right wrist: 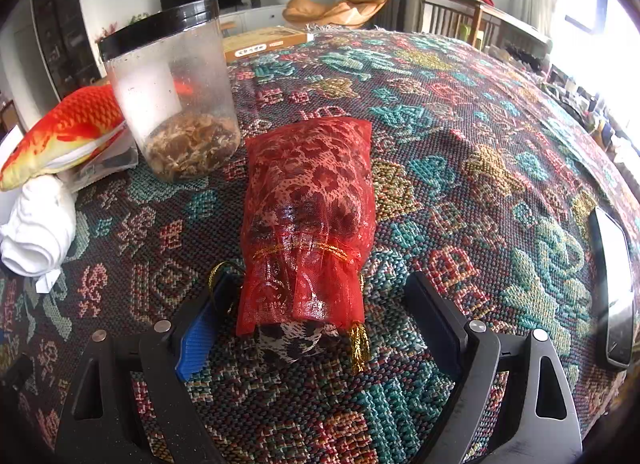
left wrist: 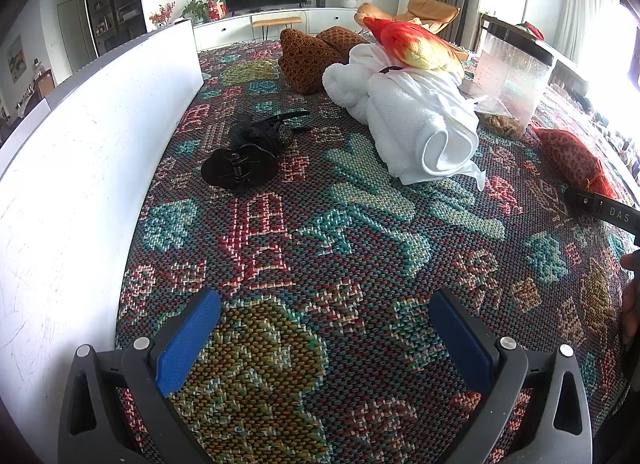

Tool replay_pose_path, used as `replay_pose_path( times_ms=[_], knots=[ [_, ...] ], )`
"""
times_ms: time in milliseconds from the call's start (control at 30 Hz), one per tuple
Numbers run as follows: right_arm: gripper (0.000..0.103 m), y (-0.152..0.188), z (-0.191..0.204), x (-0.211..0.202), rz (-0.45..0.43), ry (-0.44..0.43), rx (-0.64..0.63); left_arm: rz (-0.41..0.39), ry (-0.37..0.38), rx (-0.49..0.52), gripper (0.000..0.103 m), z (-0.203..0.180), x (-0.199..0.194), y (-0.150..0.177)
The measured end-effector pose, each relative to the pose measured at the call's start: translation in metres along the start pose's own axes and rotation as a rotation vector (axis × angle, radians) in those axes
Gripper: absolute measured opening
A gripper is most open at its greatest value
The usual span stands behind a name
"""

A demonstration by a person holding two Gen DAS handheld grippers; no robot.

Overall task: Organize soft objects
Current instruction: 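Lift the red mesh bag with the right gripper and hold it, then grasp the white plush toy with the left gripper while the right gripper holds the red bag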

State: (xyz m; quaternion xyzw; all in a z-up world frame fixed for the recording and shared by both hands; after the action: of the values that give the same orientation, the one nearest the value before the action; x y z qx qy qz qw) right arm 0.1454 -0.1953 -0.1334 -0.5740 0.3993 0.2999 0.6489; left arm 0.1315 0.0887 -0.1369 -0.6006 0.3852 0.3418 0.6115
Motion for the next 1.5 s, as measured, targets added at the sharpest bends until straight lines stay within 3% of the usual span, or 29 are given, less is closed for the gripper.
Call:
replay_pose_path(
  times_ms=[633, 733, 900, 1100, 1167, 1200, 1300, 1400, 1500],
  knots=[
    [0.089, 0.000, 0.000, 0.000, 0.000, 0.000, 0.001, -0.008, -0.006, 0.011, 0.103, -0.002, -0.003, 0.001],
    [0.089, 0.000, 0.000, 0.000, 0.000, 0.000, 0.000, -0.041, 0.039, 0.068, 0.103, -0.022, -0.013, -0.003],
    [0.089, 0.000, 0.000, 0.000, 0.000, 0.000, 0.001, -0.058, 0.101, 0.111, 0.103, -0.063, -0.012, -0.048],
    [0.090, 0.000, 0.000, 0.000, 0.000, 0.000, 0.001, -0.016, 0.028, 0.028, 0.102, -0.064, 0.027, -0.113],
    [0.090, 0.000, 0.000, 0.000, 0.000, -0.001, 0.001, -0.022, 0.100, 0.005, 0.074, -0.062, 0.031, -0.116],
    [0.090, 0.000, 0.001, 0.000, 0.000, -0.001, 0.000, -0.006, 0.157, -0.004, 0.048, -0.061, 0.031, -0.113],
    [0.090, 0.000, 0.001, 0.000, 0.000, -0.002, 0.001, -0.032, 0.180, 0.001, 0.044, -0.053, 0.011, -0.089],
    [0.090, 0.000, 0.002, 0.000, -0.002, -0.010, 0.005, -0.009, 0.231, 0.010, 0.044, -0.046, -0.013, -0.041],
    [0.090, 0.000, -0.001, -0.001, -0.012, -0.043, 0.023, -0.003, 0.232, 0.043, 0.046, -0.039, -0.036, -0.001]
  ],
)
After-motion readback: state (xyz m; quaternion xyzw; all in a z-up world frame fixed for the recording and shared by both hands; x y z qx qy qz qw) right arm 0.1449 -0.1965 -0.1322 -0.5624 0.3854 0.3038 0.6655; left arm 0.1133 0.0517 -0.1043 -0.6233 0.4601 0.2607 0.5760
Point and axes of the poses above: each gripper's, at about its wrist camera, not at the fingertips, and x roughly the way its jaws point, z to its left, y to its underside, the point moved 6 cm from there along x, roughly the way its jaws point, and after that the axes turned 8 degrees about z, right-handed, at the moved point
